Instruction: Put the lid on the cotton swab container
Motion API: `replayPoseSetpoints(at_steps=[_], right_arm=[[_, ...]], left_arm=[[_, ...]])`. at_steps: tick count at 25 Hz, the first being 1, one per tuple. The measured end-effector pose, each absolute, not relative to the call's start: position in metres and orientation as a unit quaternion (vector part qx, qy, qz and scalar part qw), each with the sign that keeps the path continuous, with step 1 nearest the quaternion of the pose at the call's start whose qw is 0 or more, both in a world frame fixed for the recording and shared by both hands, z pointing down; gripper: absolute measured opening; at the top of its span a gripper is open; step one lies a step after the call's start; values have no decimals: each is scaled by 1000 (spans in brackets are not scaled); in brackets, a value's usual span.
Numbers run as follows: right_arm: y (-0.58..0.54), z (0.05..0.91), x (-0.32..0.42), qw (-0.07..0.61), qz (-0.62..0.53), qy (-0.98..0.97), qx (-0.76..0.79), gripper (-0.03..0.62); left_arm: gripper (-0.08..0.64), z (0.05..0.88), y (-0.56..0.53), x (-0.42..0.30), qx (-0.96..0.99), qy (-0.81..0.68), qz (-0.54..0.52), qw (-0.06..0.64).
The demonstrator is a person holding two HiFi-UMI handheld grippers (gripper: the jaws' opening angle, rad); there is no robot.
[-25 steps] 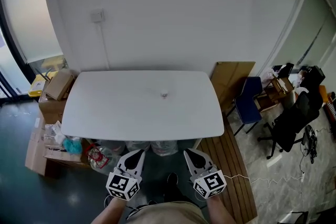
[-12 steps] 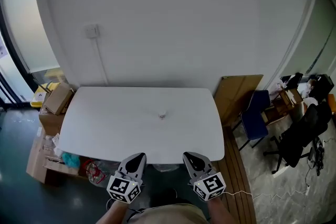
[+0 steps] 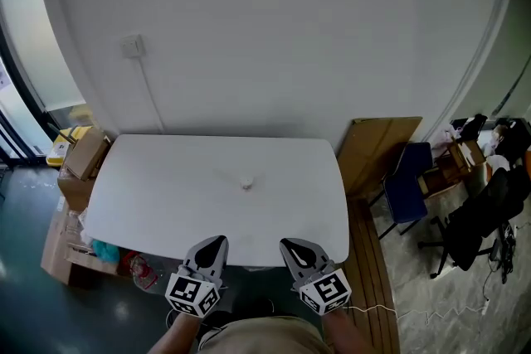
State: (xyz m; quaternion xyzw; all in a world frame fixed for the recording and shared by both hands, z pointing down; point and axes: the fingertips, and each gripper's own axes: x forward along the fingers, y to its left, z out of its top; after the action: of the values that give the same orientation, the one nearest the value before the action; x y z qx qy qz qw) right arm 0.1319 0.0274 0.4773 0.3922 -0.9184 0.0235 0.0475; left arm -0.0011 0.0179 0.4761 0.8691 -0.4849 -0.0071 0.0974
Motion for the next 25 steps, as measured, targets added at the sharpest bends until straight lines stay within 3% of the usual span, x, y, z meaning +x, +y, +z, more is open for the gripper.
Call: replayPoseSetpoints(at_steps=[25], right_arm=[[-44,477,95,57,27,-919,388,17]], left_arm=[[15,479,-54,-25,877,-467,-3,113]])
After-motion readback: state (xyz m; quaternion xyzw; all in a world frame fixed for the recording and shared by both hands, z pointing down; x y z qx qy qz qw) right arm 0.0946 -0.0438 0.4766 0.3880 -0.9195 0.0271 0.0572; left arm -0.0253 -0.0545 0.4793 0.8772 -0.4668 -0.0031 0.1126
